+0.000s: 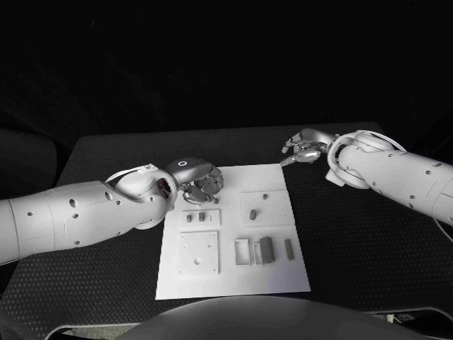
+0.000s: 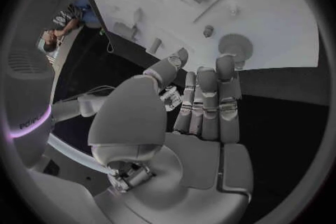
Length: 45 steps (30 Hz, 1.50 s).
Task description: Assemble the parts on the task board
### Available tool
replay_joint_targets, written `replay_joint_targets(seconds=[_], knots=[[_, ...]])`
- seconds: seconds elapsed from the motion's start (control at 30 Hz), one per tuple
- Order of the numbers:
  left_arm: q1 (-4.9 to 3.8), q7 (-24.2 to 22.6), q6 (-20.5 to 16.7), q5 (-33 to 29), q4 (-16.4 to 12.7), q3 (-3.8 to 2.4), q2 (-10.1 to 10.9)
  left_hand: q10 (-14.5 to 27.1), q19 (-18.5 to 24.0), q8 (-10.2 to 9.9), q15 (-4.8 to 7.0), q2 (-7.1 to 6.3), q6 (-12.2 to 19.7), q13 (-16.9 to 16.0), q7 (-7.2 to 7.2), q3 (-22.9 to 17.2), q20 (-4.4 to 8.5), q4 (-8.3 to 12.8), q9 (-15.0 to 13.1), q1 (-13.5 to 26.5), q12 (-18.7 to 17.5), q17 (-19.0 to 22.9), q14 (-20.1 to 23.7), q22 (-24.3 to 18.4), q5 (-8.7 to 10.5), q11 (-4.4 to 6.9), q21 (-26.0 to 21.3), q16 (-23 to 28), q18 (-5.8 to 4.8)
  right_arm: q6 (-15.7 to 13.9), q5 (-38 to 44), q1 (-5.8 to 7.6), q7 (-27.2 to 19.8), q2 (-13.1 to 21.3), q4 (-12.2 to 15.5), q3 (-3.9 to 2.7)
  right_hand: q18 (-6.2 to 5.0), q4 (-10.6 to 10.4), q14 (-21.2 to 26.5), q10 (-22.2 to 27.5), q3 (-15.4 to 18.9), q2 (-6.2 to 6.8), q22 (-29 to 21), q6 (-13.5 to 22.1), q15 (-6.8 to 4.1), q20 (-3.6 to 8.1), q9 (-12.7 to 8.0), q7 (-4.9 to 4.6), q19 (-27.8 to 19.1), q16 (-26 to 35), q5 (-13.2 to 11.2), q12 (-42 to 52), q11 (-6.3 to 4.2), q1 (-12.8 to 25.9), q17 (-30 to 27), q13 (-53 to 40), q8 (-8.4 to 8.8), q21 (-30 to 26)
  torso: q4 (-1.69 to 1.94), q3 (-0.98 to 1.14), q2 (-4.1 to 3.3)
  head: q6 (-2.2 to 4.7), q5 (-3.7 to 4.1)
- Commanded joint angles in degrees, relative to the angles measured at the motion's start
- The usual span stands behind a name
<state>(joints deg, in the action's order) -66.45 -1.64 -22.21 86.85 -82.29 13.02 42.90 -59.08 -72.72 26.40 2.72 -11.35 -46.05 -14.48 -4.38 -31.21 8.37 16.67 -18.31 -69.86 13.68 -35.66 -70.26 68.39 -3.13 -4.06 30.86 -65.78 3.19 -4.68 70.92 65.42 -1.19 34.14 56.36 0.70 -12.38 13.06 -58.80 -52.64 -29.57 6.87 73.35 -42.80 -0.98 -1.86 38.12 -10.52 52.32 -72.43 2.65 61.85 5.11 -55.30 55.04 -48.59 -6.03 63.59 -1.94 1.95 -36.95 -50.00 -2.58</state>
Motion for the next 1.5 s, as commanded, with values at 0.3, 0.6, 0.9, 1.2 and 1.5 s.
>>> replay_joint_targets(seconds=[0.3, 0.6, 0.9, 1.2, 1.5], knots=[[-0.01, -1.4, 3.1, 13.9, 1.4, 0.56, -3.2, -1.5, -3.0, -1.0, 0.90, -0.74, -0.8, 1.5, 0.34, 0.8, 0.93, -0.1, 0.1, 0.1, -2.3, -1.4, -3.0, 2.9, 0.28, 1.19, 3.2, -3.6, 4.71, 0.5, 0.2, -0.10, -0.4, -0.2, 0.0, -0.02, -2.62, -0.4, -0.1, 0.4, 0.0, 0.00, 0.0, 0.3, -0.27, 0.30, -0.1, -0.94, 0.1, -0.3, 0.1, 0.2, -0.16, 0.6, -0.1, 0.1, -0.40, -0.3, -0.09, -0.01, -0.06, 0.00, 0.26], [0.34, -0.4, 4.0, 14.8, 3.6, 0.58, -4.4, -0.5, -4.1, -1.4, 0.41, 0.52, -1.5, 2.8, -0.03, 0.5, 0.61, -0.2, 0.1, 0.6, -4.4, -1.2, -3.9, 3.6, 0.26, 0.66, 3.7, -4.1, 5.41, 0.5, 0.2, -0.15, -0.5, -0.3, 0.0, -0.02, -2.62, -0.4, -0.1, 0.4, 0.0, -0.01, 0.0, 0.3, -0.27, 0.31, -0.1, -0.94, 0.2, -0.3, 0.1, 0.2, -0.16, 0.6, -0.1, 0.1, -0.41, -0.3, -0.01, -0.01, -0.03, 0.00, 0.38], [0.83, -0.2, 5.5, 14.9, 6.1, 0.59, -6.2, -0.8, -4.5, -2.3, 0.00, 1.27, -1.0, 3.6, 0.52, 0.4, 0.19, -0.1, 0.3, 1.0, -5.3, -1.3, -4.2, 4.0, 0.28, 0.25, 3.9, -4.6, 6.05, 0.5, 0.2, -0.15, -0.5, -0.4, 0.0, -0.02, -2.62, -0.4, -0.1, 0.3, 0.0, -0.02, 0.0, 0.3, -0.28, 0.31, -0.1, -0.94, 0.2, -0.3, 0.1, 0.2, -0.16, 0.6, -0.1, 0.1, -0.41, -0.3, -0.04, -0.01, -0.05, 0.00, 0.48], [1.39, 0.1, 5.7, 15.4, 8.4, 0.57, -7.0, -1.3, -4.6, -2.6, -0.44, 1.25, -0.9, 4.1, 0.42, 0.5, -0.31, -0.2, 0.3, 1.3, -5.8, -1.2, -4.0, 4.2, 0.26, -0.20, 3.7, -4.8, 6.57, 0.5, 0.2, -0.20, -0.5, -0.5, -0.1, -0.02, -2.62, -0.4, -0.1, 0.3, 0.0, -0.03, 0.0, 0.3, -0.28, 0.31, -0.1, -0.94, 0.2, -0.4, 0.1, 0.3, -0.16, 0.6, -0.1, 0.1, -0.42, -0.3, -0.03, -0.03, -0.03, 0.00, 0.64], [1.48, 0.2, 5.9, 15.6, 9.5, 0.57, -7.3, -2.5, -4.6, -2.4, -0.25, 1.50, -1.6, 4.1, -0.34, 0.6, -0.31, -0.2, 0.0, 1.7, -5.7, -1.1, -4.0, 4.4, 0.27, 0.02, 3.7, -5.0, 6.72, 0.4, 0.2, -0.19, -0.5, -0.3, 0.2, -0.02, -2.62, -0.4, -0.1, 0.3, 0.0, -0.03, 0.0, 0.3, -0.28, 0.32, -0.1, -0.93, 0.2, -0.4, 0.1, 0.3, -0.17, 0.6, -0.1, 0.1, -0.43, -0.3, 0.03, -0.03, -0.15, 0.00, 0.74]])
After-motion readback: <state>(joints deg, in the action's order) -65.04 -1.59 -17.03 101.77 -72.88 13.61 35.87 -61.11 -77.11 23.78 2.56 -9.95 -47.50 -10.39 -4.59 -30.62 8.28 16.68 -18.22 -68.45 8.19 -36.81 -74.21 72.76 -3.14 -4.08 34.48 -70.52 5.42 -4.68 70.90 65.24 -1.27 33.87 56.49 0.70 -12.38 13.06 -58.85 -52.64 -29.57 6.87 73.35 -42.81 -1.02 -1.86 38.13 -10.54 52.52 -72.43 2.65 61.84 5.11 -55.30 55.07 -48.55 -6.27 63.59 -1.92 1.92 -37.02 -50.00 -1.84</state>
